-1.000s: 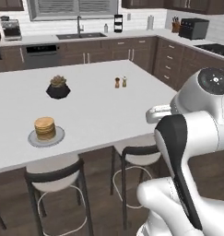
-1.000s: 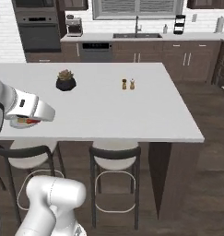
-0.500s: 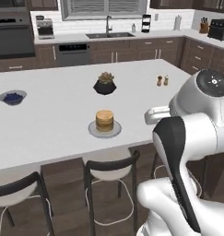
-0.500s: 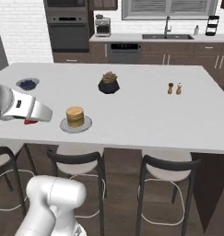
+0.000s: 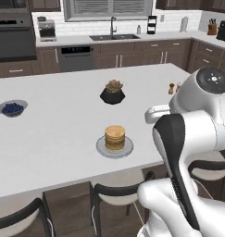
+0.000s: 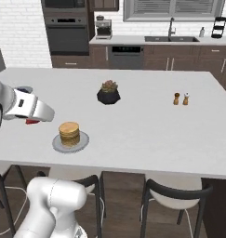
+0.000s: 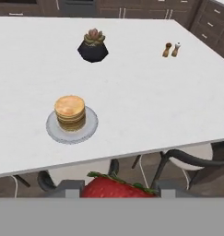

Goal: Take the strawberry from the fridge and place it on top of the pancake, located on the dining counter.

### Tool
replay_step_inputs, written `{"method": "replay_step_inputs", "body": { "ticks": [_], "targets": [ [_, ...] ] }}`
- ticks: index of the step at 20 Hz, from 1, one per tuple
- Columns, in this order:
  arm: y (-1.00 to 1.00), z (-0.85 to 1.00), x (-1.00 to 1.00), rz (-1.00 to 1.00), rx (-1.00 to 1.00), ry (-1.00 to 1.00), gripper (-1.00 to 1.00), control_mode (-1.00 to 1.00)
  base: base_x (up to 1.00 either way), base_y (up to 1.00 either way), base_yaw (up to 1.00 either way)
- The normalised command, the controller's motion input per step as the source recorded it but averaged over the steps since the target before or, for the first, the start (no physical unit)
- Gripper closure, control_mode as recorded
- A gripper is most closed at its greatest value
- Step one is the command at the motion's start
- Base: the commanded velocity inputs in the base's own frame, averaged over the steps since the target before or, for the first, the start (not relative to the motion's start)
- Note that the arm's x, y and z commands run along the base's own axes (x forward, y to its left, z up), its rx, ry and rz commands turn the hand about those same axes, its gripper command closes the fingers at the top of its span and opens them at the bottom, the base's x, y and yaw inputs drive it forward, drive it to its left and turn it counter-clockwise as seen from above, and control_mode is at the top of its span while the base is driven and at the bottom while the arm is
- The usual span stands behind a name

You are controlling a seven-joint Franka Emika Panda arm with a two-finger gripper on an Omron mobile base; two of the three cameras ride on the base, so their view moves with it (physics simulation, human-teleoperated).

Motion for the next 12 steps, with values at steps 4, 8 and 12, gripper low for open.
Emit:
{"method": "replay_step_inputs", "body": {
  "ticks": [4,8,12],
  "targets": [
    [0.0,0.0,0.0,0.0,0.0,0.0,1.0,1.0,0.71,0.69,0.15],
    [0.44,0.0,0.91,0.1,0.03,0.17,1.0,-1.0,0.0,0.0,0.0],
    [0.36,-0.15,0.84,0.05,0.01,0.38,1.0,-1.0,0.0,0.0,0.0]
  ]
}}
